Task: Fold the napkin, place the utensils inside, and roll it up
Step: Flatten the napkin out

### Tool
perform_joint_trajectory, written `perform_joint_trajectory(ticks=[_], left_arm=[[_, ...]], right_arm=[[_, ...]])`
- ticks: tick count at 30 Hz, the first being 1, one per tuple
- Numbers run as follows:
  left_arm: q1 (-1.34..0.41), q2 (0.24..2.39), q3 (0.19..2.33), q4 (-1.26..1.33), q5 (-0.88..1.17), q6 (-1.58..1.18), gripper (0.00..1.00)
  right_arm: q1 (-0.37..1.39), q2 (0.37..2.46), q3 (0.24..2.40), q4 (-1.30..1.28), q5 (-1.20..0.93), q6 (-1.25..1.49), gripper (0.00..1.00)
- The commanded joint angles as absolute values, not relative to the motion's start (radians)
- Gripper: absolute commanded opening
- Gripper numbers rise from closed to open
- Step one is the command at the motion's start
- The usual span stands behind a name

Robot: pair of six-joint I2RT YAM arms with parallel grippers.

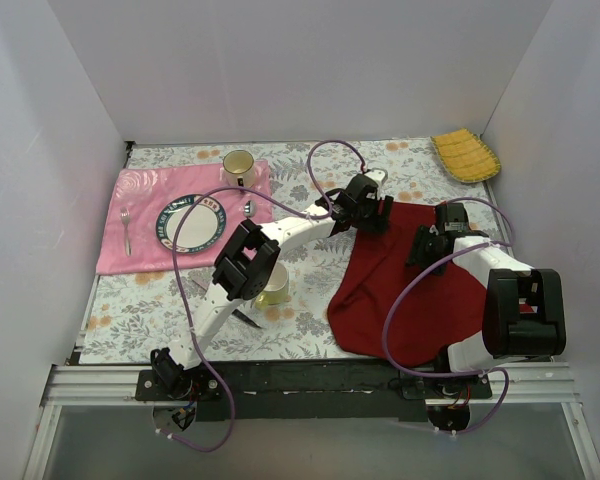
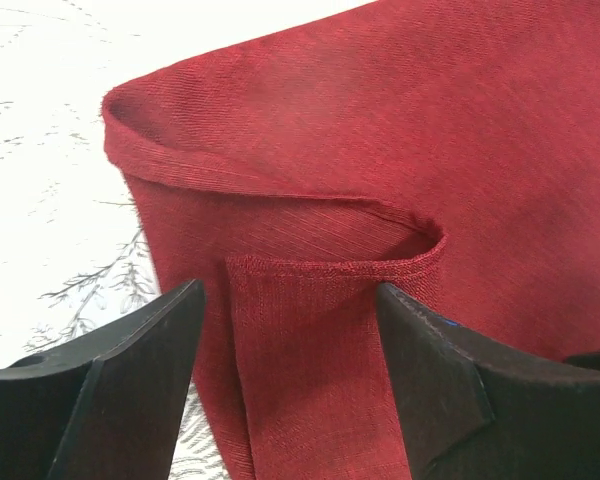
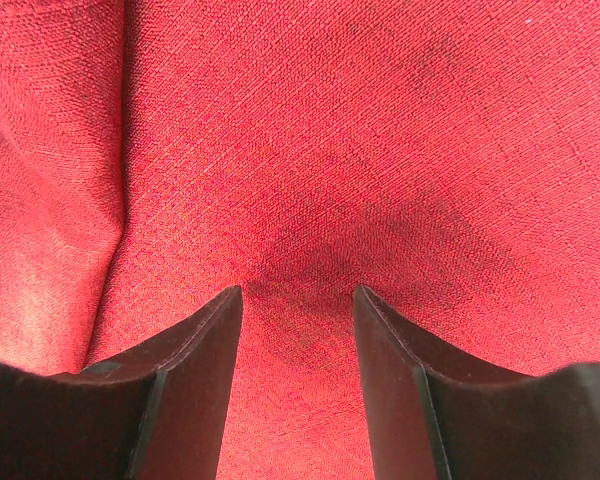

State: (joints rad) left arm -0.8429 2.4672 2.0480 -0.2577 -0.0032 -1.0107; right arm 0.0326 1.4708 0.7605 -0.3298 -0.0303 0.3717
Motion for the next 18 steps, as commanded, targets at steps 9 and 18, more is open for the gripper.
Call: perform_joint_trajectory(ticks=[9,18], left_arm=[[-0.85,2.47,2.121,-0.239,0.043,-1.0,0.26],[-0.835,2.333,2.073,-0.291,-0.122,-0.953,0.0]], right_arm=[[0.015,1.491,0.749,-0.319,-0.034,0.383,0.57],[0.009,1.499,0.752,-0.328,-0.018,0.391,0.57]])
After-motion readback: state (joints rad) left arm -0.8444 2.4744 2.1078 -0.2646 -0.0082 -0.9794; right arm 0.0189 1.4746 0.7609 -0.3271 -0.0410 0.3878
